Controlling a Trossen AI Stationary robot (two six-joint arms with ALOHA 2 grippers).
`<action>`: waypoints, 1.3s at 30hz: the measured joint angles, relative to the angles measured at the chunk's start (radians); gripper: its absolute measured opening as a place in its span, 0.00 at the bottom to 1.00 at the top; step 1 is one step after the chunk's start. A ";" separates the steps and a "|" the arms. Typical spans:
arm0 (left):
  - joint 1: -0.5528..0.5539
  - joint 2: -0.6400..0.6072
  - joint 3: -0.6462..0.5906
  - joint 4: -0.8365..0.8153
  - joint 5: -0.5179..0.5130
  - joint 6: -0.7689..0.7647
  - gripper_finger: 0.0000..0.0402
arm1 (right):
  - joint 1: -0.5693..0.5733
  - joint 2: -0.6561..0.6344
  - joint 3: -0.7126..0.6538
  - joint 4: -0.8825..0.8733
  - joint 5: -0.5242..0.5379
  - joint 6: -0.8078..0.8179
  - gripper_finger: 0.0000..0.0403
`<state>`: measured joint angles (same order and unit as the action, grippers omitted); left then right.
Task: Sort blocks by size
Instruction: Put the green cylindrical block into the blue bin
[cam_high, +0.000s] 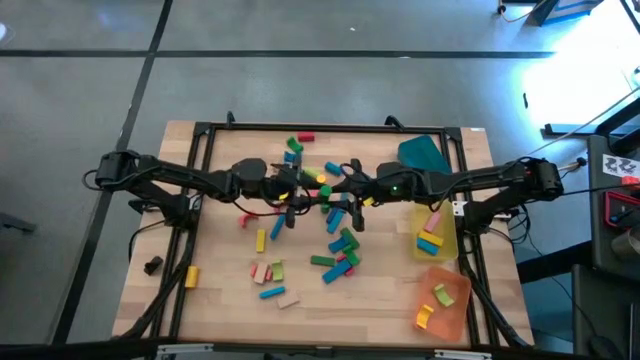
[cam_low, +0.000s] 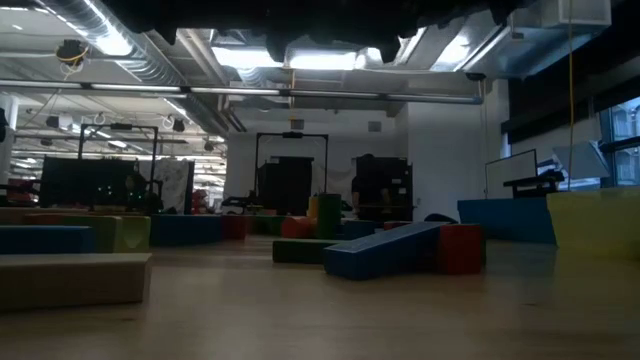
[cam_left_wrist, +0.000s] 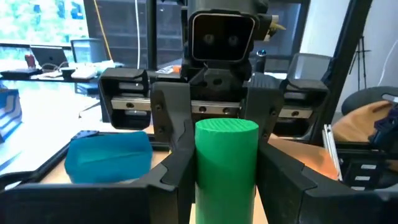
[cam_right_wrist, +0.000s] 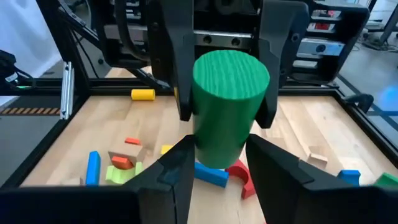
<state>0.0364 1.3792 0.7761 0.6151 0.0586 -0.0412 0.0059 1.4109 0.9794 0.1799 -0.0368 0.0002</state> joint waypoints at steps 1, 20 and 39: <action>0.000 0.000 0.000 0.006 0.000 0.001 0.32 | 0.000 0.000 0.000 0.006 0.000 0.000 0.35; 0.000 0.039 0.002 0.010 -0.001 -0.003 0.32 | 0.000 0.002 -0.001 -0.021 -0.003 0.018 0.35; 0.000 0.041 0.002 0.015 0.000 -0.003 0.32 | 0.000 0.049 0.000 0.066 0.041 0.013 0.59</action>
<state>0.0368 1.4200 0.7780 0.6305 0.0589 -0.0444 0.0060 1.4597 0.9798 0.2455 0.0038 0.0130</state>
